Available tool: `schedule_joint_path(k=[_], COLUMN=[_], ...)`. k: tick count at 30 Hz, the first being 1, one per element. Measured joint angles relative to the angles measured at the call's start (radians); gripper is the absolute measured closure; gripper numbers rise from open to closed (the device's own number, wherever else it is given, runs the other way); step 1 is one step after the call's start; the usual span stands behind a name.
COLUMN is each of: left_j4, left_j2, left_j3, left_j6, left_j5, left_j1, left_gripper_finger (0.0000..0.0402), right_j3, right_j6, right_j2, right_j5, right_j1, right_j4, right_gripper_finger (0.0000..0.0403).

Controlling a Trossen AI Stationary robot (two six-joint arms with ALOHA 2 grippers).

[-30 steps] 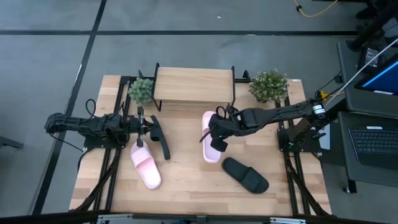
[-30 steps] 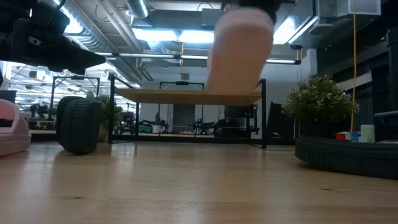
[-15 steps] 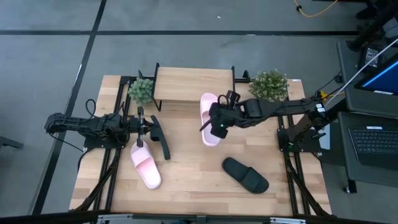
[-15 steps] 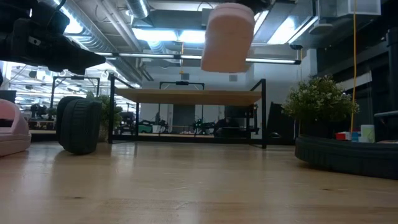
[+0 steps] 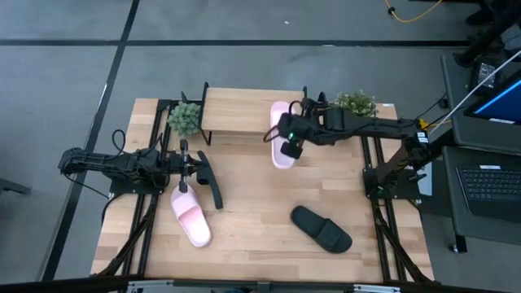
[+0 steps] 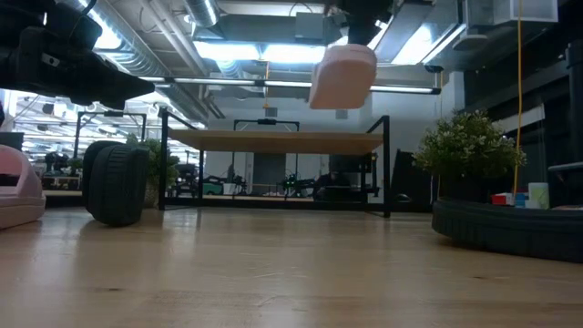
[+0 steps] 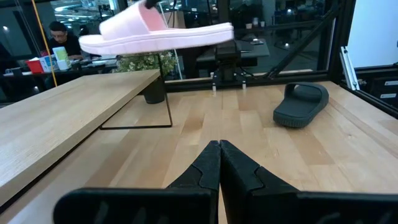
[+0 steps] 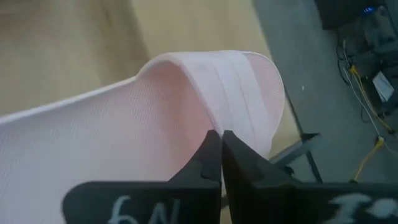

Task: Pick and place slides into the shelf
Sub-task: Put the right pink slipper on the shelf

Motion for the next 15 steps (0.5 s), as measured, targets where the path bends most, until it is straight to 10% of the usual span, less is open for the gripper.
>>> schedule_joint_path(k=[15], left_j4=[0.000], left_j2=[0.000], left_j3=[0.000], left_j6=[0.000], left_j5=[0.000], left_j1=[0.000], left_gripper_finger=[0.0401], right_j3=[-0.001], right_j6=[-0.231], right_j2=[-0.022], right_j5=[-0.088], right_j1=[-0.175], right_j4=[0.087], right_gripper_finger=[0.0401])
